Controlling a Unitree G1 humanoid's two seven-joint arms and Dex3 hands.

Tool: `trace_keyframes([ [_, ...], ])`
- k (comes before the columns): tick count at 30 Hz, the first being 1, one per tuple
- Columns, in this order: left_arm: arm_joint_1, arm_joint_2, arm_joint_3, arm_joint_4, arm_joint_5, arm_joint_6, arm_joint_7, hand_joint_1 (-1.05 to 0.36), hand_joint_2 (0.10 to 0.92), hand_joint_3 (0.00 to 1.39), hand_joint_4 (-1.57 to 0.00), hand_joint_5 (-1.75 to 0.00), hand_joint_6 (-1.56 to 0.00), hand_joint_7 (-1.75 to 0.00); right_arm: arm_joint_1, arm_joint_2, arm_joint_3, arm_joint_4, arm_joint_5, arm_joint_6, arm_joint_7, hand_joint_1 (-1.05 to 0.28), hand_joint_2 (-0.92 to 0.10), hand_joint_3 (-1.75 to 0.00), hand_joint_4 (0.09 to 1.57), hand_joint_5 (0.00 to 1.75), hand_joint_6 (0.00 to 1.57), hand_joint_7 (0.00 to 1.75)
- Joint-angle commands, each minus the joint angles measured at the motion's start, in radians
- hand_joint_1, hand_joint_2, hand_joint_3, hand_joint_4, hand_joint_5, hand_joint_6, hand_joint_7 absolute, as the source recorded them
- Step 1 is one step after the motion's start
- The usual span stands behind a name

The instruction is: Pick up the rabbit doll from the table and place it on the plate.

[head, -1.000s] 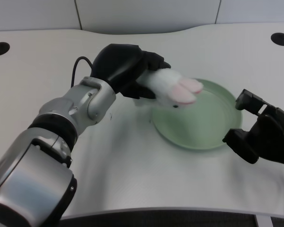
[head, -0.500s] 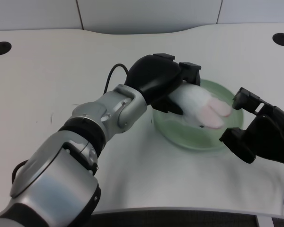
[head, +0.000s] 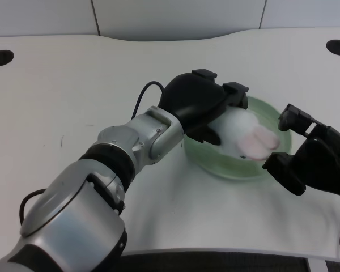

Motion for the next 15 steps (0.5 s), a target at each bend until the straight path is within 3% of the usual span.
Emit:
trace_keyframes([
  [1, -0.014, 0.009, -0.013, 0.003, 0.011, 0.023, -0.013, -0.61, 0.921, 0.08, -0.20, -0.57, -0.45, -0.13, 0.006, -0.011, -0.001, -0.004, 0.007, -0.003, 0.007, -0.64, -0.90, 0.00, 1.05, 1.75, 0.89, 1.75],
  [2, -0.016, 0.009, -0.015, 0.003, 0.012, 0.032, -0.024, -0.71, 0.921, 0.20, -0.09, -0.53, -0.36, -0.07, 0.006, -0.011, -0.001, -0.003, 0.007, -0.004, 0.010, -0.62, -0.90, 0.00, 1.05, 1.75, 0.88, 1.75],
  [5, -0.019, 0.011, -0.024, 0.002, 0.016, 0.055, -0.046, -0.83, 0.921, 0.36, -0.01, -0.39, -0.26, -0.01, 0.005, -0.012, -0.001, -0.002, 0.007, -0.004, 0.013, -0.62, -0.91, -0.01, 1.06, 1.75, 0.88, 1.75],
  [10, -0.017, 0.016, -0.035, 0.002, 0.019, 0.073, -0.050, -0.93, 0.921, 0.51, 0.00, -0.28, -0.17, 0.00, 0.005, -0.012, 0.001, -0.002, 0.003, -0.008, 0.008, -0.65, -0.91, 0.00, 1.05, 1.75, 0.87, 1.75],
  [15, -0.018, 0.020, -0.033, 0.001, 0.008, 0.069, -0.075, -1.00, 0.921, 0.54, 0.00, -0.23, -0.13, 0.00, 0.007, -0.009, -0.003, -0.004, 0.007, -0.011, 0.008, -0.64, -0.90, 0.00, 1.05, 1.75, 0.88, 1.75],
])
